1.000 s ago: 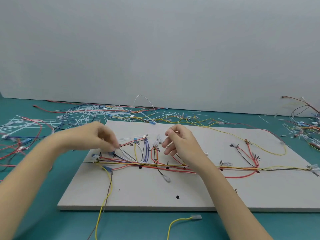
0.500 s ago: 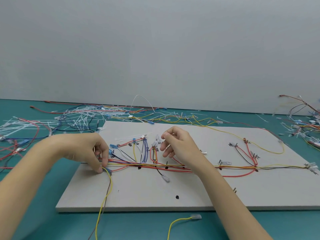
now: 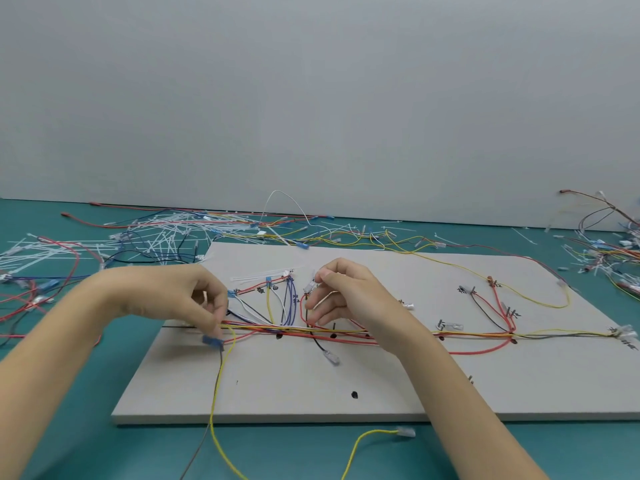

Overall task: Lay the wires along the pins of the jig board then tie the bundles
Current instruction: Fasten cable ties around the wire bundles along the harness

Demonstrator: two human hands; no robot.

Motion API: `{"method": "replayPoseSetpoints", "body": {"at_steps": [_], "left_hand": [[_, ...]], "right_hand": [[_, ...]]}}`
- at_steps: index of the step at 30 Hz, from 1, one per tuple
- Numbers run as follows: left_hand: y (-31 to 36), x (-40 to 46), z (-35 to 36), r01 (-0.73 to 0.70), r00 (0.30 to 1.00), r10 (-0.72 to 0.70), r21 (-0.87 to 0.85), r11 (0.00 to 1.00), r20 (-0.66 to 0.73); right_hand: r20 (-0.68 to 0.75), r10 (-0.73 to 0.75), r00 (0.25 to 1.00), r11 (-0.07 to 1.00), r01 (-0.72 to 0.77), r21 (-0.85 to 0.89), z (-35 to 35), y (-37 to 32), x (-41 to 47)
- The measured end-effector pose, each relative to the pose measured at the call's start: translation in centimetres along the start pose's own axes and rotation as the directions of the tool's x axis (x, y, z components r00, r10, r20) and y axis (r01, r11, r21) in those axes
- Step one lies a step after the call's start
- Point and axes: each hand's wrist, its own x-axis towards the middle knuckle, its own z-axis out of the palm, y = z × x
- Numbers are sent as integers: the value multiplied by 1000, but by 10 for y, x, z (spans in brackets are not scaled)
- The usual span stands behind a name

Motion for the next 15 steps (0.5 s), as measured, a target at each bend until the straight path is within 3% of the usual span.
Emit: {"method": "replayPoseSetpoints", "body": {"at_steps": [3,6,11,13,15], "left_hand": [[6,1,3,-86,996,89,-149,985,15],[15,7,9,-174,982,140,-321,931,-125],[34,29,31,-219,930,15,-522,824,-366],[38,35,39,-195,917,-36,-527,827,-397],[40,39,44,-178,925,-35,-514,839,-378]], "right_hand": [[110,49,993,997,-56,61,7,0,-5],[249,83,965,986,-117,123,16,3,-8],[543,40,839,912,-253,322,13,-2,-13],[559,25,829,869,-295,398,7,-8,-14],[481,65,874,831,-315,459,-3,-15,-16]]}}
